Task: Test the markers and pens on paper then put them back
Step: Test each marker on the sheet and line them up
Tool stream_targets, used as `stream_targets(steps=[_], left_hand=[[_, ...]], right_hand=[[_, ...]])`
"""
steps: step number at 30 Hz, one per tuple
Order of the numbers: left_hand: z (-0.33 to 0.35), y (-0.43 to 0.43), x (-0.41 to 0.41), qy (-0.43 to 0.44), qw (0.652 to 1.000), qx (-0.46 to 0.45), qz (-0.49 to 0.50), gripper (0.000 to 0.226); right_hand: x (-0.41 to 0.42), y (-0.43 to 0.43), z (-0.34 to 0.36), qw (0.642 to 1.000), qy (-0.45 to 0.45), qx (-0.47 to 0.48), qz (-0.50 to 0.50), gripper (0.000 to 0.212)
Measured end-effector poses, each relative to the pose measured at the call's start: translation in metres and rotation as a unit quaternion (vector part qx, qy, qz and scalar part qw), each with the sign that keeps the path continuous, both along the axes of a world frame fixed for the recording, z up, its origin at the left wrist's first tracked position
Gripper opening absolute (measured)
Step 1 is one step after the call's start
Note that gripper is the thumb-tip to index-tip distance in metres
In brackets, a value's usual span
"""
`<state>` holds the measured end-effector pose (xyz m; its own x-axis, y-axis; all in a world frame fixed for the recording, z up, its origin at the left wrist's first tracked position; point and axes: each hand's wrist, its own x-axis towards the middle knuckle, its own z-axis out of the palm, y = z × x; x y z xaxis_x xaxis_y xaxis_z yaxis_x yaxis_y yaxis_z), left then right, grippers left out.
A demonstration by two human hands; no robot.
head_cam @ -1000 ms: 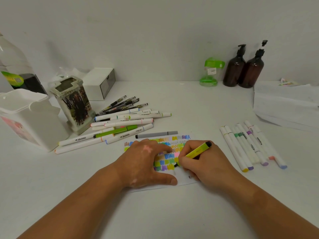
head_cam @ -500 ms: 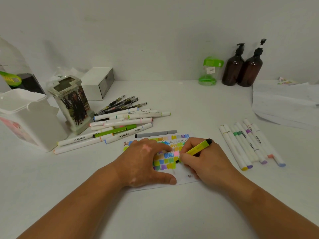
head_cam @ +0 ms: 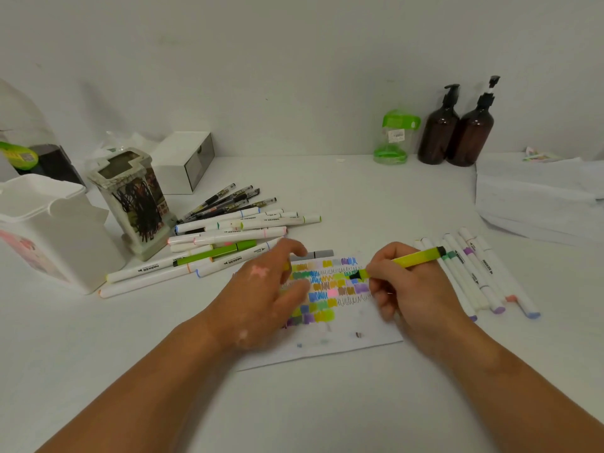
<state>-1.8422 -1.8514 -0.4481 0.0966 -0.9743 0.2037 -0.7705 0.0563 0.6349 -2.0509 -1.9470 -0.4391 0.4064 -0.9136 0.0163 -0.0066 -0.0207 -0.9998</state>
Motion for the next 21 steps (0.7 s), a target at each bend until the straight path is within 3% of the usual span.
stream_targets(steps=[2,5,9,13,16,21], left_hand=[[0.002,-0.001,0.003,0.106,0.994,-0.034,0.02,0.015],[0.004,-0.001,0.003,0.23,0.972,-0.031,0.03,0.032],[0.002,0.0,0.0,0.141,0.989,-0.049,0.012,0.021],[0.006,0.004,-0.003,0.166,0.984,-0.057,-0.017,0.007],[0.007,0.004,-0.006,0.17,0.985,-0.032,-0.025,0.015],[0.006,0.005,-0.007,0.159,0.986,-0.038,-0.016,0.016]], right_hand=[[-0.001,-0.002,0.002,1.0,-0.028,-0.002,0.002,0.015],[-0.004,-0.005,0.002,0.999,-0.047,-0.013,0.013,0.01],[-0.006,-0.007,0.001,0.995,-0.09,-0.003,0.044,0.007],[-0.008,-0.008,0.001,0.987,-0.135,0.013,0.086,0.012],[-0.007,-0.005,0.002,0.986,-0.126,-0.022,0.103,0.003],[-0.008,-0.005,-0.001,0.987,-0.102,-0.055,0.108,0.01]])
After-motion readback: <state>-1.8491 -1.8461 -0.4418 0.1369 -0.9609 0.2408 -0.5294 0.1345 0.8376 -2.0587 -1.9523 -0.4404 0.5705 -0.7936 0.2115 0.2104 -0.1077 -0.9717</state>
